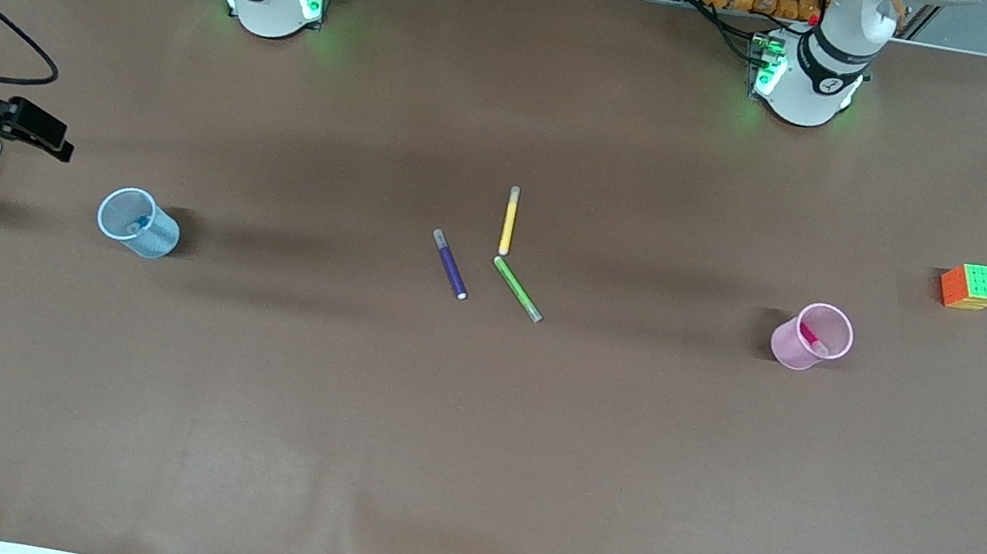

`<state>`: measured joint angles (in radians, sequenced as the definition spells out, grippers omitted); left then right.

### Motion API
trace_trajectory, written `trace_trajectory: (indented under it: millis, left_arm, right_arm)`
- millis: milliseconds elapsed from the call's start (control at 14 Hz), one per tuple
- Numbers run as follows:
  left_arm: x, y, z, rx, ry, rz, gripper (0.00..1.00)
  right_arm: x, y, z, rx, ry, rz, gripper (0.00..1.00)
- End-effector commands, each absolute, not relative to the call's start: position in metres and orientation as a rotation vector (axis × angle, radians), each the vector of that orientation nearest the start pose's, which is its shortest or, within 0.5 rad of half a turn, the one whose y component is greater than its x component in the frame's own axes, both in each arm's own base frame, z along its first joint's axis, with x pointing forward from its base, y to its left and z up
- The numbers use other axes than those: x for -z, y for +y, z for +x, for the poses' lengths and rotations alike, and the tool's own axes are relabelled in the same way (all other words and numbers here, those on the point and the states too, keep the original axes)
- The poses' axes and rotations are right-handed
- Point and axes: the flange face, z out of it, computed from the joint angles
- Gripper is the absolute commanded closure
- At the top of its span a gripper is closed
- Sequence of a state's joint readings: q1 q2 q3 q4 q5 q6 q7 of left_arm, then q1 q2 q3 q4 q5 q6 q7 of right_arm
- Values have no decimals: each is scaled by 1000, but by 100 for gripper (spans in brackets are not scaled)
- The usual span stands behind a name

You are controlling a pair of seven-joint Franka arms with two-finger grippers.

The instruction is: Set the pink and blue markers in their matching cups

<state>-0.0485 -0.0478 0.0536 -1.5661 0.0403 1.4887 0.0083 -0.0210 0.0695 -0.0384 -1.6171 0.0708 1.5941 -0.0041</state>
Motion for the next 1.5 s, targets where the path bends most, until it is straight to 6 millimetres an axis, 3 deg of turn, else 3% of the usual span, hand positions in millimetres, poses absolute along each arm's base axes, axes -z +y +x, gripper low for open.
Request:
trace_trajectory:
  millis: [0, 357, 786, 1429]
  left_arm:
    - [-650, 8, 531, -55, -1, -3119, 0]
    - [-649, 3, 531, -58, 0, -3120, 0]
    - [-646, 2, 534, -67, -3, -3121, 0]
    - [-645, 0, 534, -69, 5, -3123, 0]
  right_arm:
    - [-593, -25, 560, -99, 144, -3091, 0]
    - [-614, -36, 543, -55, 155, -3091, 0]
    - [-630, -31, 536, -122, 154, -3089, 0]
    - [-629, -32, 535, -137, 159, -3089, 0]
